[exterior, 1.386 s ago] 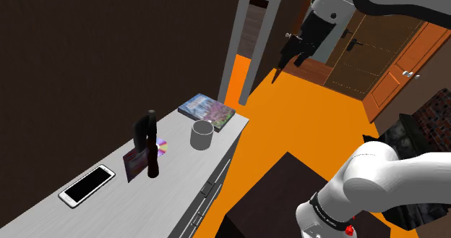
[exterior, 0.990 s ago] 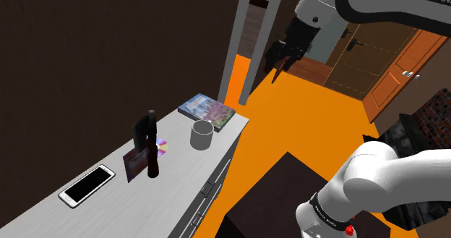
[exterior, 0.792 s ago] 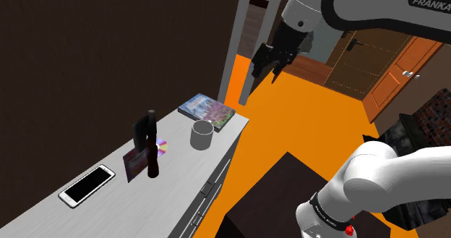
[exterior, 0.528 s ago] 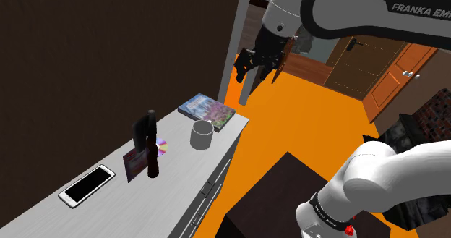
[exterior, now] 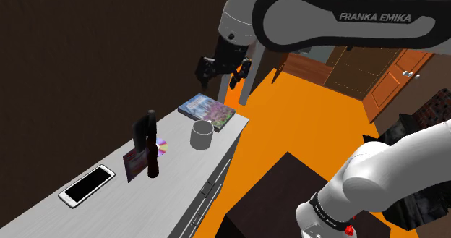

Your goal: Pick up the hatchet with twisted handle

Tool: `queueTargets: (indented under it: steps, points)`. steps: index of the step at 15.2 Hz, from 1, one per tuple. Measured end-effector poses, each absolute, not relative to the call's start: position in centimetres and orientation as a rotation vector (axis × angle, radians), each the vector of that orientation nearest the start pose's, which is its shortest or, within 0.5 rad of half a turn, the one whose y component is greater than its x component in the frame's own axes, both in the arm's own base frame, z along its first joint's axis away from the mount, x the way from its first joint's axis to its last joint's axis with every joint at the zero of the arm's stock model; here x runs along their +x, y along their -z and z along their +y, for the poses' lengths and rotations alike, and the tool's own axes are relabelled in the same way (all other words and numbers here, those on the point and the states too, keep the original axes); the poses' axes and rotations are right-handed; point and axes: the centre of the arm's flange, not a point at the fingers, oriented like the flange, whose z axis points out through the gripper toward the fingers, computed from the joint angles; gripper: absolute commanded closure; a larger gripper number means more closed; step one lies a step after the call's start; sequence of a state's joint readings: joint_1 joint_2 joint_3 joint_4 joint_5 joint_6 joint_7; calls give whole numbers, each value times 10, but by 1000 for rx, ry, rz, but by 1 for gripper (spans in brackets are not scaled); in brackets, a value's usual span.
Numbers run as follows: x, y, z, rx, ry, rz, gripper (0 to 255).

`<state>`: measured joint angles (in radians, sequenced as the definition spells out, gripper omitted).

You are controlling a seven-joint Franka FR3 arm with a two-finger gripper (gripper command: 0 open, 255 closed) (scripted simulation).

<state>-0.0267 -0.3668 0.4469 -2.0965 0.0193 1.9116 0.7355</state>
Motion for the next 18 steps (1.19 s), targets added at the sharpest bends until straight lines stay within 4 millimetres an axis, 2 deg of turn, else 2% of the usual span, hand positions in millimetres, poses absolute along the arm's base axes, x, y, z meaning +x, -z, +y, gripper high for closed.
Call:
queueTargets:
  steps: [3,13,15,18]
  points:
    - [435,-559,253,-3114,307,574,0]
    - [509,-516,361,-3092,277,734,0]
    - [520,-508,374,-3088,273,762,0]
    - [525,-493,378,-3087,272,772,0]
